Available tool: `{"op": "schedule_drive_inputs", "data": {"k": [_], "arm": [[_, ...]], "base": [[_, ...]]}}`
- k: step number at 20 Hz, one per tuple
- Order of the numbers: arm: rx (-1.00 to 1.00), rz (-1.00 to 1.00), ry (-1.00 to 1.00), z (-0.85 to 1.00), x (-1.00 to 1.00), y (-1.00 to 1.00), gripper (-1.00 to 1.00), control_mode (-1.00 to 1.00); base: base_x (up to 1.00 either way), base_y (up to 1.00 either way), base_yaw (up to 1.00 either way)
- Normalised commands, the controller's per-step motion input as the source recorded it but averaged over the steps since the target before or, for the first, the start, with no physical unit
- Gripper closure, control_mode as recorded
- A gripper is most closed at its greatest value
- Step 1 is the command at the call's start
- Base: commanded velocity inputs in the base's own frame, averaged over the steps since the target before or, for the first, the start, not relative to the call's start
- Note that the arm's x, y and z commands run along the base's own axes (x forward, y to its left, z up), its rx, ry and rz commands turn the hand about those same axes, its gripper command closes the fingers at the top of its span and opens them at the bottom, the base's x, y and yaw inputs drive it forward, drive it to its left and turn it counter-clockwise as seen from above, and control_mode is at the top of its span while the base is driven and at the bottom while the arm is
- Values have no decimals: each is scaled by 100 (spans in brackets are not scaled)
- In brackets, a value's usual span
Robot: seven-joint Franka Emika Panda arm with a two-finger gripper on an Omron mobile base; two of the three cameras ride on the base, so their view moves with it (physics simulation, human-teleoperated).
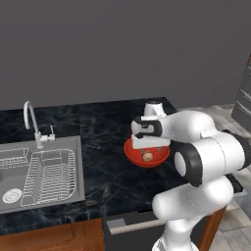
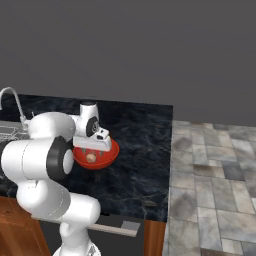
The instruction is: Pick the tangerines from the cabinet and place them in one bowl. Pick the lemon wedge from the sink and place it in the other bowl.
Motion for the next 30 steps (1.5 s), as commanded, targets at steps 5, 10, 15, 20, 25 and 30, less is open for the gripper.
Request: {"op": "schedule_drive_inputs", "data": {"k": [5, 10, 15, 20, 25, 30], "arm": [[0, 0, -8, 57, -5, -9, -100, -100], [0, 0, -23, 32, -14, -10, -100, -100], [0, 0, -24, 58, -21, -7, -100, -100], [0, 0, -26, 70, -25, 0, -100, -100], [0, 0, -17, 72, -16, 0, -100, -100], [0, 0, -14, 72, -6, 0, -100, -100]], "base": [[0, 0, 0], [0, 0, 0], [0, 0, 0], [0, 0, 0], [0, 0, 0], [0, 0, 0]]}}
